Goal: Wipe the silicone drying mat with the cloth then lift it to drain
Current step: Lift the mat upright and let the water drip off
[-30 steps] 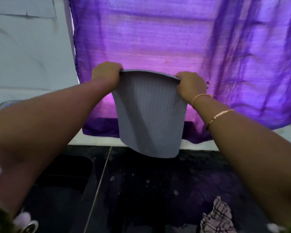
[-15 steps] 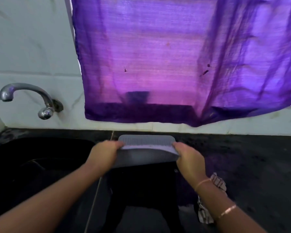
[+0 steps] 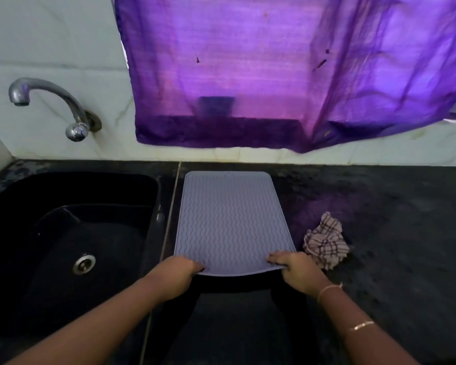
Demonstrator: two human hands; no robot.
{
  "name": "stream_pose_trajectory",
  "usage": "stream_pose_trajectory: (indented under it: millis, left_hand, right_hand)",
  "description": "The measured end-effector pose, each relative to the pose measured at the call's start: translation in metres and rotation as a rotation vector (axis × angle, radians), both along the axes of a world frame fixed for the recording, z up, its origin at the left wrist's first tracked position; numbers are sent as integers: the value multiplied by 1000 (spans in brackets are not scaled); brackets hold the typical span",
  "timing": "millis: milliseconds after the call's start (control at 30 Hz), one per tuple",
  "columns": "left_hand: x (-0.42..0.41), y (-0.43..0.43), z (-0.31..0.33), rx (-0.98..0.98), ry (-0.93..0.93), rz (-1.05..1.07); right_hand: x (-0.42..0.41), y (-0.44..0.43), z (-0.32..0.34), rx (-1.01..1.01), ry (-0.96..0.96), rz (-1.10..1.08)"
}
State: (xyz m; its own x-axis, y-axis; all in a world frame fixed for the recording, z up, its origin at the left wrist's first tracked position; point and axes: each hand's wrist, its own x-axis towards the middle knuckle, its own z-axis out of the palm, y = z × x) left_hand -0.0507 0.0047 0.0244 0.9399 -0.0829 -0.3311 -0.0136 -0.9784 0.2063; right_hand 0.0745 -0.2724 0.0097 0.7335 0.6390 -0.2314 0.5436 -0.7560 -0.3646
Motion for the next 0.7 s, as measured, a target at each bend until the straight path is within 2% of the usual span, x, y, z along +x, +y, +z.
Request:
stream_pose_trajectory:
  millis: [333,467,600,700]
  left_hand:
    - [-35,-5,0,-16,92,-41]
    - [-43,0,1,-45,111,-54]
    - [-50,4,2,-27,141,-107]
    - [-47,4,0,-47,159,-72]
  right_hand:
    - [-26,-2,22,-136,216,56]
    - [-35,-3,26,-140,277,51]
    - [-41,-7,29,-149,428,56]
    - [-38,-7,32,-120,485,21]
